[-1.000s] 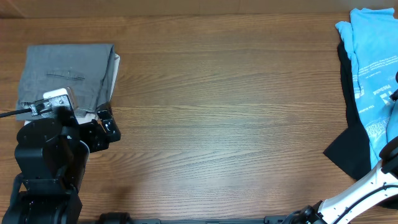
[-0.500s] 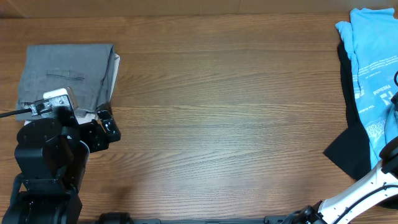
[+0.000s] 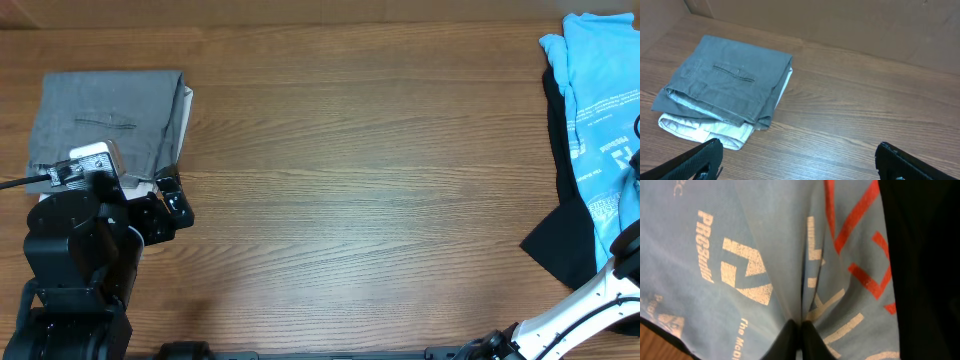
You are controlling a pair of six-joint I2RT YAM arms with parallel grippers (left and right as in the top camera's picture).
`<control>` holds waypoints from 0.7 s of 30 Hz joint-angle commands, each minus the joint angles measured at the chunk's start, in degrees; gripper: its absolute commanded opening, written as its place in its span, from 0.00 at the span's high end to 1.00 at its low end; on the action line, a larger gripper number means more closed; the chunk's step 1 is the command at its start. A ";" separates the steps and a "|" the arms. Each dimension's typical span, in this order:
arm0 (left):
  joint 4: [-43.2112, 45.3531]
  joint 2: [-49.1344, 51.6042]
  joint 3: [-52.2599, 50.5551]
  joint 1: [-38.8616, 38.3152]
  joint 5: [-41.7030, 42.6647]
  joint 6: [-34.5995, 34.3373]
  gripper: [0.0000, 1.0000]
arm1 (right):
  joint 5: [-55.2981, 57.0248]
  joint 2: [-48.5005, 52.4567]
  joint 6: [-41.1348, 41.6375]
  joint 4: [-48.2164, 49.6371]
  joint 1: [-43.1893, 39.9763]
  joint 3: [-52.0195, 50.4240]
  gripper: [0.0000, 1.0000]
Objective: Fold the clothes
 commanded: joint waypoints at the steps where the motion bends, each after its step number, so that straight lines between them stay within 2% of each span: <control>1: 0.24 -0.02 0.02 0.31 -0.92 -0.37 0.00 | 0.07 0.13 1.36 0.17 -0.46 0.31 0.96; 5: 0.24 -0.02 0.02 0.31 -0.92 -0.37 0.00 | -4.79 -0.57 4.20 -1.79 -0.02 3.06 0.96; 11: 0.24 -0.02 0.02 0.31 -0.92 -0.37 0.00 | -9.42 -5.55 4.17 -10.38 4.04 15.78 0.96; 15: 0.24 -0.02 0.02 0.31 -0.92 -0.37 0.00 | -14.69 -9.73 4.17 -17.88 9.35 23.34 0.96; 21: 0.24 -0.02 0.02 0.31 -0.92 -0.37 0.00 | -16.72 -13.14 4.28 -24.61 23.02 24.41 0.96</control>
